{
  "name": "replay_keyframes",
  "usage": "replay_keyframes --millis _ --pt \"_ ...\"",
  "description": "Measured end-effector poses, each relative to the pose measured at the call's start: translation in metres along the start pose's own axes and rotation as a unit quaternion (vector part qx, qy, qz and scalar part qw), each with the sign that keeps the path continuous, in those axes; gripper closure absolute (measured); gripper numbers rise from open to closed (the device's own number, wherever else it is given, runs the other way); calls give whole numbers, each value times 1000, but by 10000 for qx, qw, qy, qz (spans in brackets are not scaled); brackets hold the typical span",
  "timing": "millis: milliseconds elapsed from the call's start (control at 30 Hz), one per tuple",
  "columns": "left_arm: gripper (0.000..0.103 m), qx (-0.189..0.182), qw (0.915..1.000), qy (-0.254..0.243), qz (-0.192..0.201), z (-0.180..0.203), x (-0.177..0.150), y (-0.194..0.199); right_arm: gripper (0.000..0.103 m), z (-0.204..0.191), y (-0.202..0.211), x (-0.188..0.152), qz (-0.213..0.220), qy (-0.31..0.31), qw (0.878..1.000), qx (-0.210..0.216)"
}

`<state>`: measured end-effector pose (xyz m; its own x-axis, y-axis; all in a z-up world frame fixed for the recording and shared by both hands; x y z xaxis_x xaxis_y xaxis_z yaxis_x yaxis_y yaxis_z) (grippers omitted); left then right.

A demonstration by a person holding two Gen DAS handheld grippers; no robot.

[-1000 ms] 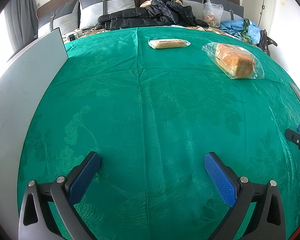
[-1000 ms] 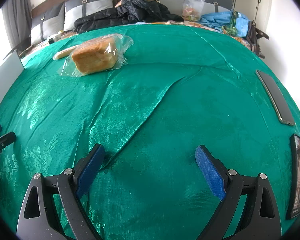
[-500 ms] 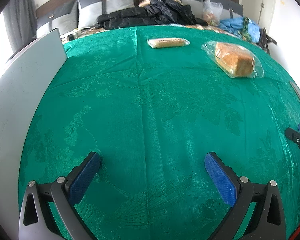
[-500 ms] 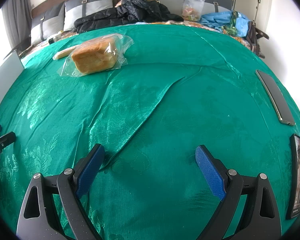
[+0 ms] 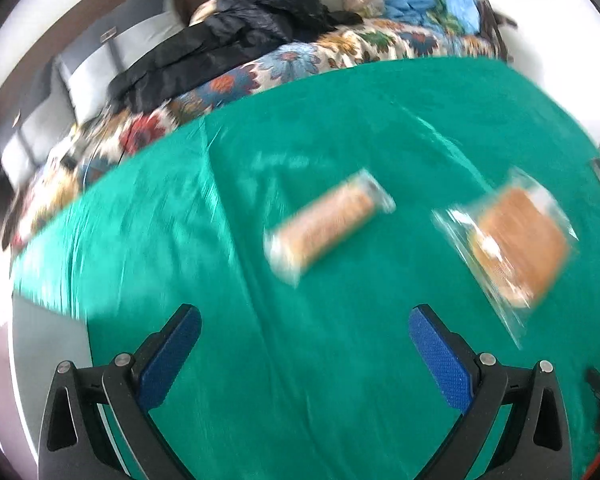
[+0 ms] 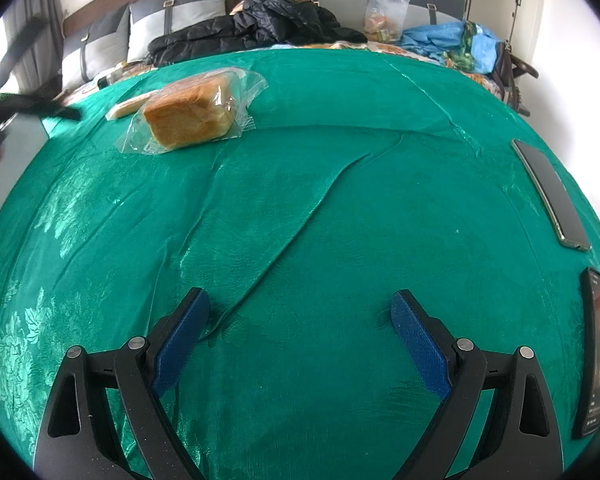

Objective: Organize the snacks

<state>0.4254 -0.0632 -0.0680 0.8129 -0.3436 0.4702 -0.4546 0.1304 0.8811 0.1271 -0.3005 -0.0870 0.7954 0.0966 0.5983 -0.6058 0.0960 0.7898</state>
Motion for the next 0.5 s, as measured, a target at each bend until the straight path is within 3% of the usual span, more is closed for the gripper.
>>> replay_keyframes --millis 200,267,300,333,367,400,433,500 --pt "1 133 9987 -468 -181 12 36 -54 8 0 0 0 1 1 10000 1" --pt "8 -4 9979 -604 -230 18 39 -68 8 0 0 0 7 2 10000 1" --pt "15 -215 9981 -557 -160 18 41 -68 8 0 0 0 7 2 10000 2" --pt "34 -446 9978 -450 -186 17 44 -69 8 -1 0 0 7 2 10000 1" --pt "44 -755 9965 -269 -257 17 44 -70 8 -1 0 0 7 2 10000 1" --pt "61 -869 9959 -99 -239 16 44 -68 8 -1 0 0 8 3 10000 1" --pt "73 -724 9972 -43 -190 14 44 -67 8 -1 0 0 10 3 10000 2" --pt "73 -658 9976 143 -162 10 38 -64 8 -1 0 0 11 3 10000 2"
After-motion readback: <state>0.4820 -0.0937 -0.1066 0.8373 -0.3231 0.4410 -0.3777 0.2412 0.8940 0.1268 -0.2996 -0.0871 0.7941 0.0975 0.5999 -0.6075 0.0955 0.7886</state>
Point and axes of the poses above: each gripper's, at about its wrist camera, not at the fingertips, and y roughly against the way its jaws point, z to its right, x to its top, the point moved 3 cm from there along -y, roughly the way its jaws point, and after that the axes turned 8 degrees about y, right-handed, at the moved point
